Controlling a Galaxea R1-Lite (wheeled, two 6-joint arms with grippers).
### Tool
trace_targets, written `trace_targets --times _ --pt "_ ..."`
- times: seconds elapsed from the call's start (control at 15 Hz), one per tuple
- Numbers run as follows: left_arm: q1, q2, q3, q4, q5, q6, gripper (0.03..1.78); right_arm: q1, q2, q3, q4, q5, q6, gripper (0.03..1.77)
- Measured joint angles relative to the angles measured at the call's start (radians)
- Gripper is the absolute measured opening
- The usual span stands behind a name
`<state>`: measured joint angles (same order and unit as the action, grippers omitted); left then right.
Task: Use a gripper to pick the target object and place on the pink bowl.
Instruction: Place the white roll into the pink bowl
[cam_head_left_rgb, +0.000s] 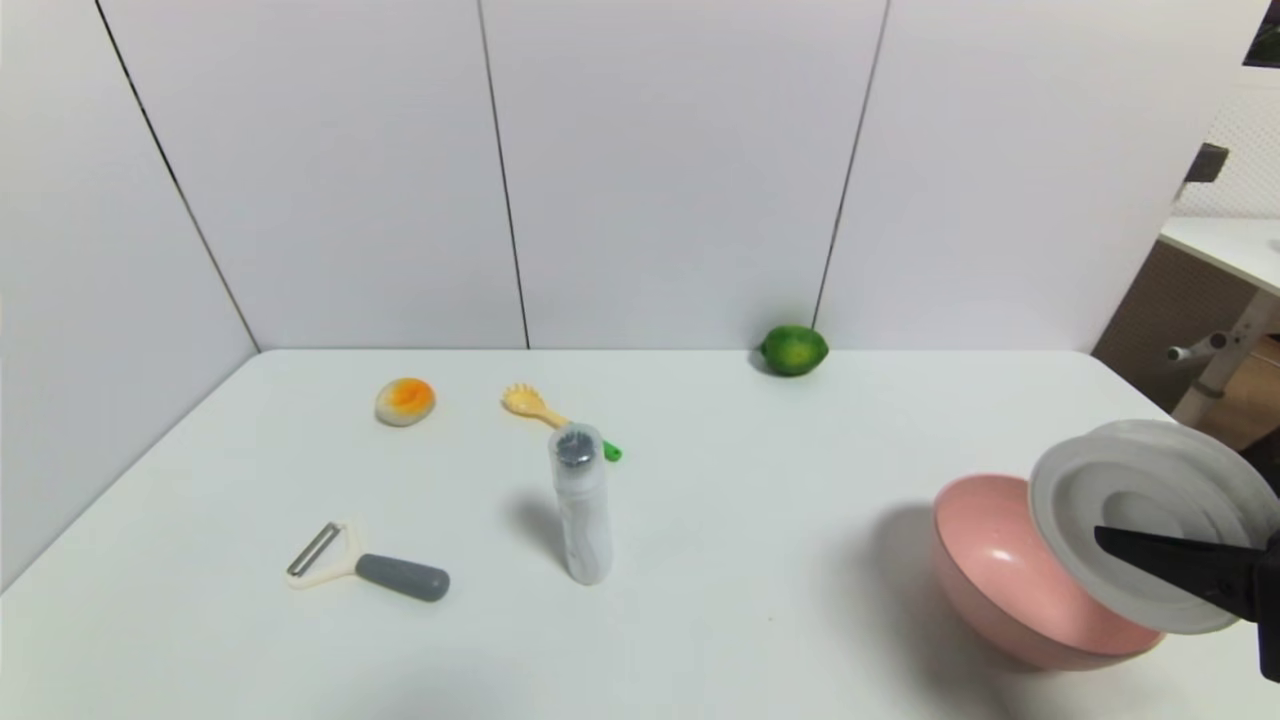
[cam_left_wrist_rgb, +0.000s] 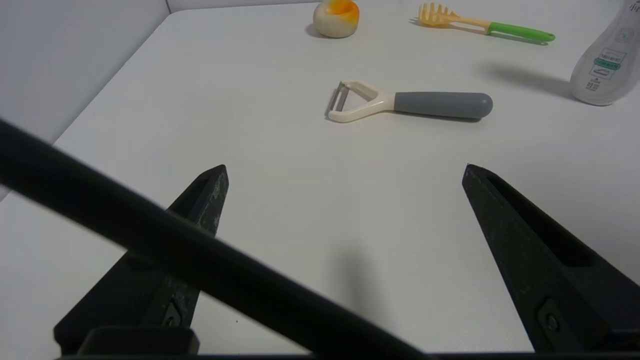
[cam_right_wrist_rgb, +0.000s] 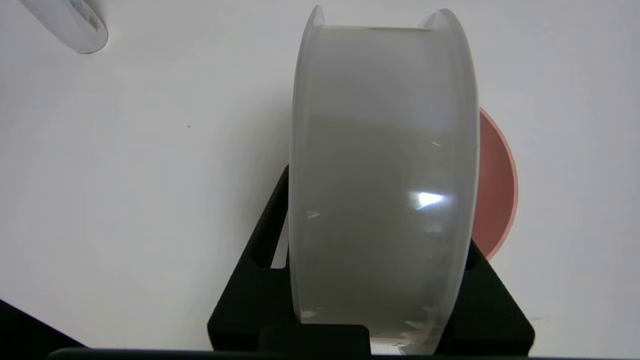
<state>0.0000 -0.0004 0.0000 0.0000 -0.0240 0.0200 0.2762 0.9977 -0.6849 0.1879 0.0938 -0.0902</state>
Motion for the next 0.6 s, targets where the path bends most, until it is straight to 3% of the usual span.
trace_targets --times 0.53,0.6 --pt "0.000 0.000 0.000 0.000 0.000 0.000 1.69 -0.061 0.114 0.022 -0.068 0.002 -0.017 0.60" --pt "0.000 0.000 0.000 0.000 0.000 0.000 1.69 -0.063 0.120 0.028 -0.070 0.002 -0.019 0.74"
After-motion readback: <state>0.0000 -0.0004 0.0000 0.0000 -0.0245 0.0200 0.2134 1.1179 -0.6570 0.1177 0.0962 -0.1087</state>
